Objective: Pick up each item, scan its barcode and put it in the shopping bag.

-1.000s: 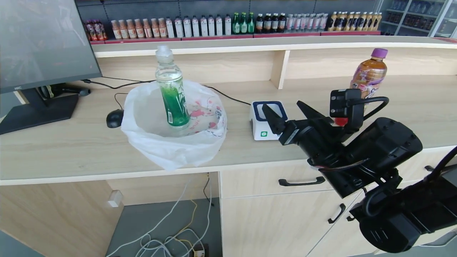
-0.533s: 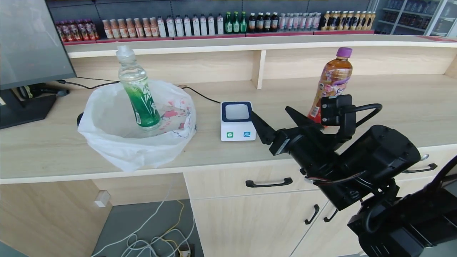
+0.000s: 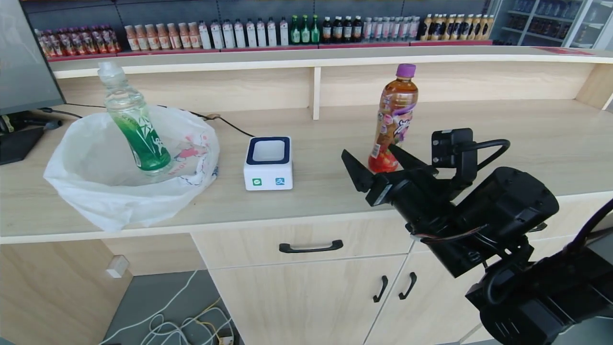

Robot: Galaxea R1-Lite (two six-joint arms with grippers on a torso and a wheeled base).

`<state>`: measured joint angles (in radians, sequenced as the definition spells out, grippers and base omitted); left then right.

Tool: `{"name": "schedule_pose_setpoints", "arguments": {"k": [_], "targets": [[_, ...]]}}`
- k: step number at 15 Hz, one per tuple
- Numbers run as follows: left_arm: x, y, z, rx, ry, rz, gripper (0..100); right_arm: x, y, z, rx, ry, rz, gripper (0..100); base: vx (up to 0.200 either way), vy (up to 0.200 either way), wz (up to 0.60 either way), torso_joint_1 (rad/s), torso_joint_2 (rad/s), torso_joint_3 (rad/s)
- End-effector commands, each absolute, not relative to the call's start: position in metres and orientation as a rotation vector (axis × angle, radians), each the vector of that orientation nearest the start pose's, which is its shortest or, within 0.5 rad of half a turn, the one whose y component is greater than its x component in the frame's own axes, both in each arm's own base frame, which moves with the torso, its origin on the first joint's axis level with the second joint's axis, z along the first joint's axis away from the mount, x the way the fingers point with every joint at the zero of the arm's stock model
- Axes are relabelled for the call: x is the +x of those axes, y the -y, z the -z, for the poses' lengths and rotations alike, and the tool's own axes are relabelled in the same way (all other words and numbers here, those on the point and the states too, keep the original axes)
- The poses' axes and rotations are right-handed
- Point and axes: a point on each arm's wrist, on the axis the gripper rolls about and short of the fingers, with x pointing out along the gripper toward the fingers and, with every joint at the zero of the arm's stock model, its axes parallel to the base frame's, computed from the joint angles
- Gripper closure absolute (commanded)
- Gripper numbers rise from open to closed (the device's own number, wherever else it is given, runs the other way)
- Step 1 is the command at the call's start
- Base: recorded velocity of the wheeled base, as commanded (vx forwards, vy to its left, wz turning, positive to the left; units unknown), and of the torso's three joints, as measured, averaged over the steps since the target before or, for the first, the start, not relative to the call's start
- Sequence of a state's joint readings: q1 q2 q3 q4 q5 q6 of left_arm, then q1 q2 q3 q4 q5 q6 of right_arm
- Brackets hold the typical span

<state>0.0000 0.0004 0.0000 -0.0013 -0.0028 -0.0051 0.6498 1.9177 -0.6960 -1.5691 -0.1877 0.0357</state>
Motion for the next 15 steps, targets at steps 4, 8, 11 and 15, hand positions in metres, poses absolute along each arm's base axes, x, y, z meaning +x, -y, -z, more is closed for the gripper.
{"name": "schedule_pose_setpoints", "arguments": {"k": [4, 8, 11, 15], "targets": [[-0.023, 0.0, -0.076, -0.006, 0.002, 0.003, 0, 0.262, -0.191, -0.179, 0.17, 0.309, -0.456, 0, 0.0, 0.0, 0.0, 0.0, 0.0, 0.0], [-0.023, 0.0, -0.076, -0.006, 0.002, 0.003, 0, 0.25, -0.183, -0.172, 0.156, 0.267, -0.46, 0, 0.0, 0.0, 0.0, 0.0, 0.0, 0.0], [-0.023, 0.0, -0.076, -0.003, 0.002, 0.003, 0, 0.243, -0.177, -0.175, 0.161, 0.267, -0.459, 0, 0.0, 0.0, 0.0, 0.0, 0.0, 0.0], [-0.023, 0.0, -0.075, -0.002, 0.0, 0.003, 0, 0.247, -0.168, -0.184, 0.119, 0.312, -0.432, 0, 0.0, 0.0, 0.0, 0.0, 0.0, 0.0]]}}
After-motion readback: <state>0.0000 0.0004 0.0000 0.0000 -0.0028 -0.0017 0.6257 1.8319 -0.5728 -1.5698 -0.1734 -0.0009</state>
